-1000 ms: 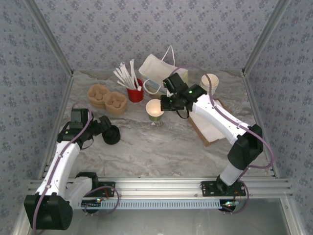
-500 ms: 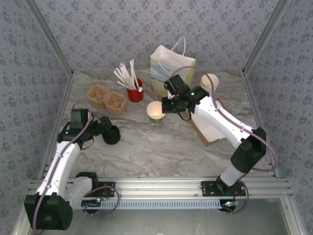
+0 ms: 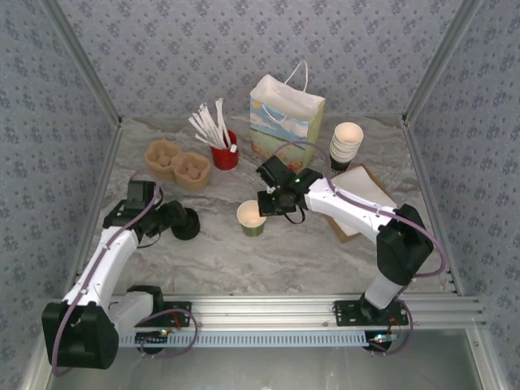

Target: Pack the takeout coffee

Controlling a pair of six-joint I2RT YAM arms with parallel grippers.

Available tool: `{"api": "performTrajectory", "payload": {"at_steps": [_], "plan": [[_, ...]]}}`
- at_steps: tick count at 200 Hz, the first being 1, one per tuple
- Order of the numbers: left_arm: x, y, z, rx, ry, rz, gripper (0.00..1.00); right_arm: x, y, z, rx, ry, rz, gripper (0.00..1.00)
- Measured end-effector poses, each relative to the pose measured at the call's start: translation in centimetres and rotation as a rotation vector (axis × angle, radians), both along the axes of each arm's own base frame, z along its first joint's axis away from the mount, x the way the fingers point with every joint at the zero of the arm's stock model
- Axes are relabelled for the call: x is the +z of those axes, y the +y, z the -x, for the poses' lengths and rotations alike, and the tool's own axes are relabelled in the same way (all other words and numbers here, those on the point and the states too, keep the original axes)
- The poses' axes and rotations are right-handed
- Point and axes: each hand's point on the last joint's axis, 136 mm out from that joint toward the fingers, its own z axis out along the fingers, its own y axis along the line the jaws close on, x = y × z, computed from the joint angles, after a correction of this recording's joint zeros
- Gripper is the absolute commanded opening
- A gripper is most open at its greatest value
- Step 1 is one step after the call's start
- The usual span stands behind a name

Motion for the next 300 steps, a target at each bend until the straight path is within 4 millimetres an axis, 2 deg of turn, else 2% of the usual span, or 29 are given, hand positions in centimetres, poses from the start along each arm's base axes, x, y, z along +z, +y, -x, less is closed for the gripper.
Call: {"api": "performTrajectory", "payload": {"at_steps": [33, 63, 105, 135, 196, 261, 300], "plan": [[-0.8, 0.2, 0.4, 0.002, 0.037, -0.028, 0.64, -0.6, 0.5, -0.2, 0.003, 0.002, -0.001, 0.12], [-1.4, 0.0, 0.8, -0.008, 0.073, -0.038, 0.63, -1.0, 0.6, -0.3, -0.004, 0.009, 0.001, 0.27], [-1.5, -0.1, 0.9, -0.007, 0.079, -0.035, 0.56, -0.8, 0.4, -0.2, -0.013, 0.012, 0.014, 0.39], [-1.6, -0.1, 0.9, -0.008, 0.081, -0.037, 0.47, 0.3, 0.0, -0.4, -0.02, -0.001, 0.024, 0.41], [-2.2, 0.1, 0.9, -0.003, 0.109, -0.049, 0.39, 5.7, -1.8, -0.8, -0.058, -0.093, -0.034, 0.43], [-2.4, 0.1, 0.9, -0.001, 0.115, -0.052, 0.35, 6.3, -2.9, -0.8, -0.074, -0.095, -0.031, 0.43], [-2.4, 0.1, 0.4, 0.001, 0.104, -0.049, 0.33, 7.6, -3.7, -1.1, -0.092, -0.119, -0.052, 0.43]]}}
